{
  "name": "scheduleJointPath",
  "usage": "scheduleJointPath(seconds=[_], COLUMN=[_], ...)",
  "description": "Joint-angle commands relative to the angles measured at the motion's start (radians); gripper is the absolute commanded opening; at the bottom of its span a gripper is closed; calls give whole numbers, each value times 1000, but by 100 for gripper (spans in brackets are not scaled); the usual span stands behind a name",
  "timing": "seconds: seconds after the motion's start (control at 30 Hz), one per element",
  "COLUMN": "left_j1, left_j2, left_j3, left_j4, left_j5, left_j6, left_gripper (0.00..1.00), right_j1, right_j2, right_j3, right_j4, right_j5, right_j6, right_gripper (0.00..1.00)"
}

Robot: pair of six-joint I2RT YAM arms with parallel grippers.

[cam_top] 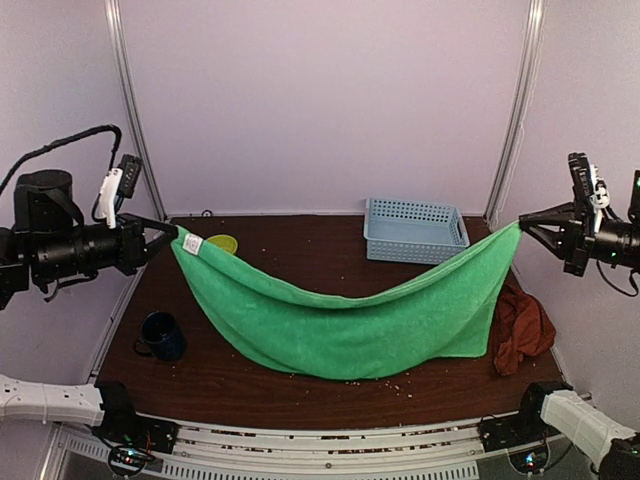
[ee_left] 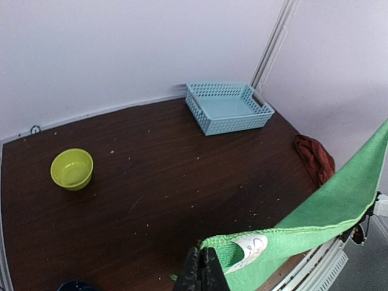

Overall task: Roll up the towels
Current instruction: Flatten out the towel at the center of the board.

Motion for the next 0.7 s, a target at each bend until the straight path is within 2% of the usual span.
scheduleJointPath(seconds=[0.0, 0.03, 0.1, 0.17, 0.27, 0.4, 0.57, 0.6, 0.67], left_j1=[12, 32, 117, 182, 262, 363, 373, 372, 372], left_j2=[133, 194, 318, 418, 560, 792, 977, 992, 1005], left_j3=[-56, -63, -99, -164, -205, -120, 20, 34, 53], left_j4=[40, 37, 76, 198, 375, 462, 455, 450, 415], left_j5=[-135, -149, -62, 15, 24, 83, 50, 46, 37], left_j6=[-117, -127, -126, -126, -122, -98, -74, -69, -77], left_gripper=[0, 0, 0, 0, 0, 0, 0, 1, 28], right_j1=[-10, -10, -10, -6, 3, 53, 80, 80, 80], right_j2=[50, 73, 158, 245, 389, 594, 778, 790, 799], right_j3=[-165, -211, -276, -313, -364, -366, -264, -254, -238], right_j4=[183, 244, 308, 360, 485, 650, 718, 731, 727], right_j5=[116, 169, 252, 305, 366, 419, 502, 516, 530], right_j6=[213, 274, 293, 278, 249, 273, 346, 363, 378], right_gripper=[0, 0, 0, 0, 0, 0, 0, 2, 31])
